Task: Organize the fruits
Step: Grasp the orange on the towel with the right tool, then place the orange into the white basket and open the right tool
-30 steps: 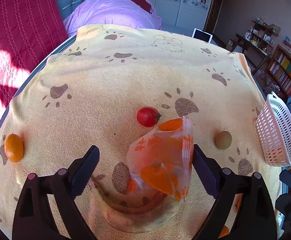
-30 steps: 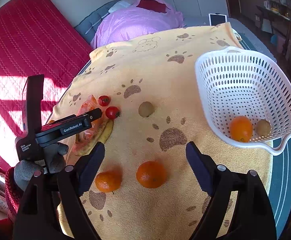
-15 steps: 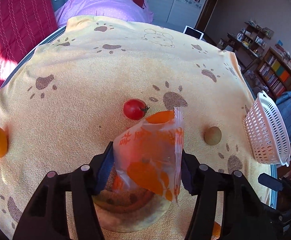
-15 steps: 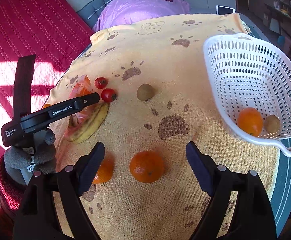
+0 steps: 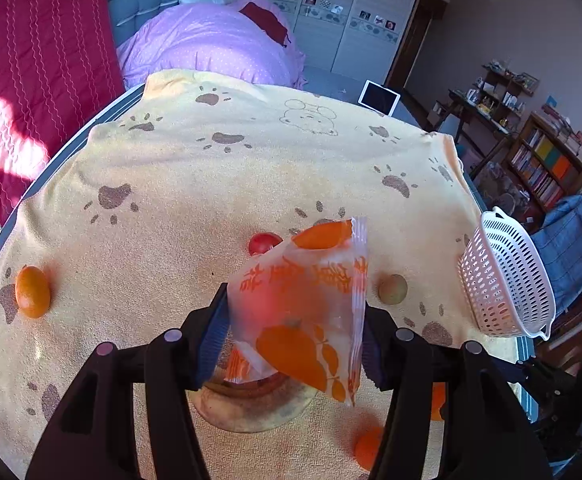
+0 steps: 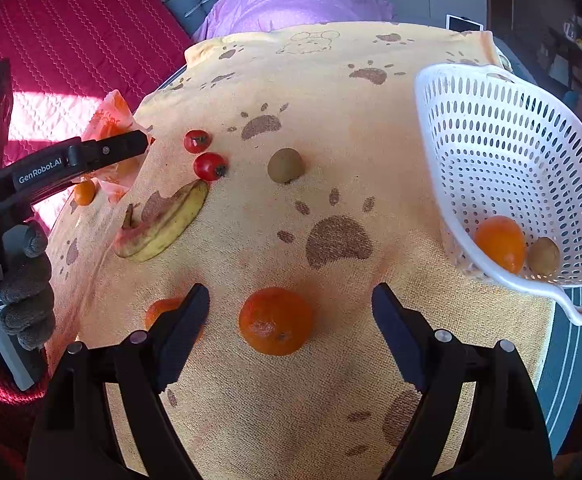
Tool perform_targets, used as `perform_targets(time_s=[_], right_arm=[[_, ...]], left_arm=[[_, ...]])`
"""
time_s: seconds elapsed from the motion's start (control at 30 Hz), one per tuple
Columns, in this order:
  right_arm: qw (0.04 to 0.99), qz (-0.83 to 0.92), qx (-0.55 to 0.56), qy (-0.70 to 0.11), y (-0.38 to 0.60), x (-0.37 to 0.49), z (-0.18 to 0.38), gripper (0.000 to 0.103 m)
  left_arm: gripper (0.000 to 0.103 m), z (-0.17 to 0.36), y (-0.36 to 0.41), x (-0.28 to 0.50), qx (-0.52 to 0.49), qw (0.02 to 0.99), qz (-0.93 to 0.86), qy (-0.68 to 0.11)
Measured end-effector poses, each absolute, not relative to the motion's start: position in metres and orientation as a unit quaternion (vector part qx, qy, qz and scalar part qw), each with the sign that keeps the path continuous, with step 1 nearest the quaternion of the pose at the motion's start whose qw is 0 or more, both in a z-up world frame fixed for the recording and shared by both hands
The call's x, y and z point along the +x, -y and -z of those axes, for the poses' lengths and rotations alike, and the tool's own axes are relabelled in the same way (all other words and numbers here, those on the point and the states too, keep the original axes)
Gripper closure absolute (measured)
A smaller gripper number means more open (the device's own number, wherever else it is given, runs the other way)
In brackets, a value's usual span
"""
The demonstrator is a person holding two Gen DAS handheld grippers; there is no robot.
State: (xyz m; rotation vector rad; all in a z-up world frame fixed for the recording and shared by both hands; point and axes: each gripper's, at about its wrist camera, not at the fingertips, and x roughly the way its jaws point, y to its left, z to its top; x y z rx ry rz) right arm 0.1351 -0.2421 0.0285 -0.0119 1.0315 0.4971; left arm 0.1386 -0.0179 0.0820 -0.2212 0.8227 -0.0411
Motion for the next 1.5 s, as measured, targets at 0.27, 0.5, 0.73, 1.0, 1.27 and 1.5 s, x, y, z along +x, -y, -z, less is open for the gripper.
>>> perform_targets(time_s=[0.27, 0.5, 0.73, 1.0, 1.27, 1.5], right_arm=[[0.838, -0.215, -0.075, -0.496, 0.222, 0.131, -0.008, 0.021], [0.848, -0.193, -0.097, -0.484, 0.221, 0.128, -0.006, 0.037], [0.852, -0.198, -0.082, -0.477, 0.221, 0.126, -0.016, 0.063], [0.878, -0.207, -0.043, -0.43, 0.228, 0.115, -0.054, 0.063], [0.925, -0.144, 0.033, -0.351, 0.277, 0.111, -0.099, 0.063], [0.939, -0.053, 0.095, -0.326, 0.332, 0.127, -0.097, 0.063]], left_arm=[[0.046, -0.094, 0.025, 0.128, -0.091, 0.918, 0.022, -0.385], [0.046, -0.094, 0.025, 0.127, -0.09, 0.918, 0.021, -0.385], [0.046, -0.095, 0.025, 0.125, -0.093, 0.918, 0.021, -0.384], [0.046, -0.101, 0.026, 0.122, -0.095, 0.921, 0.026, -0.377], [0.046, -0.104, 0.031, 0.116, -0.091, 0.923, 0.033, -0.372], [0.046, -0.108, 0.037, 0.113, -0.086, 0.925, 0.042, -0.368]])
